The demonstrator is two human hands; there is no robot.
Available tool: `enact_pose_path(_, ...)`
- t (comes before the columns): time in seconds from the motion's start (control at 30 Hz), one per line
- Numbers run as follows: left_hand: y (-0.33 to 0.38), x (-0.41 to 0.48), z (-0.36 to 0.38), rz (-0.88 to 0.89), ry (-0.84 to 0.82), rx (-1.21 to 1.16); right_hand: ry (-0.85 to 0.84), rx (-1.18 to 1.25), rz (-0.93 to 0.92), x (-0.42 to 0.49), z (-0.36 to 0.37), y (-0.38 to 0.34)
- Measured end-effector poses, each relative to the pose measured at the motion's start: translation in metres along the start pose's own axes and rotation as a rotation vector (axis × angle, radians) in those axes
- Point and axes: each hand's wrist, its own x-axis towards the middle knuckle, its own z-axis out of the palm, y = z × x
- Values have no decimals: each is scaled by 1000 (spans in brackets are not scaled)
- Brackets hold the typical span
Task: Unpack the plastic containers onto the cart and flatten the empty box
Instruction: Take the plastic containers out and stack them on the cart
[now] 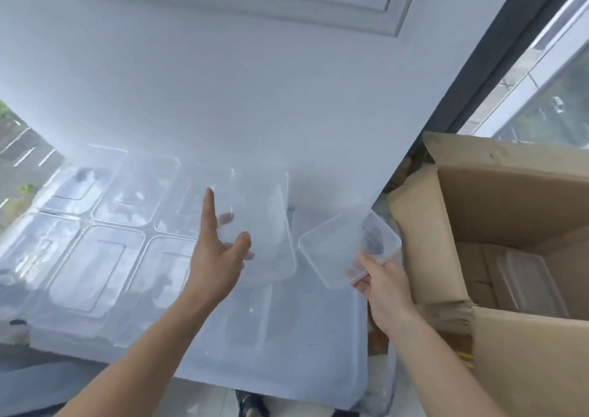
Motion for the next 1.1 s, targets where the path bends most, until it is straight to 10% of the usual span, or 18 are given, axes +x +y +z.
enact_pose_path(1.1, -1, 29, 10, -55, -253, -46, 264, 119, 249, 80, 67, 44)
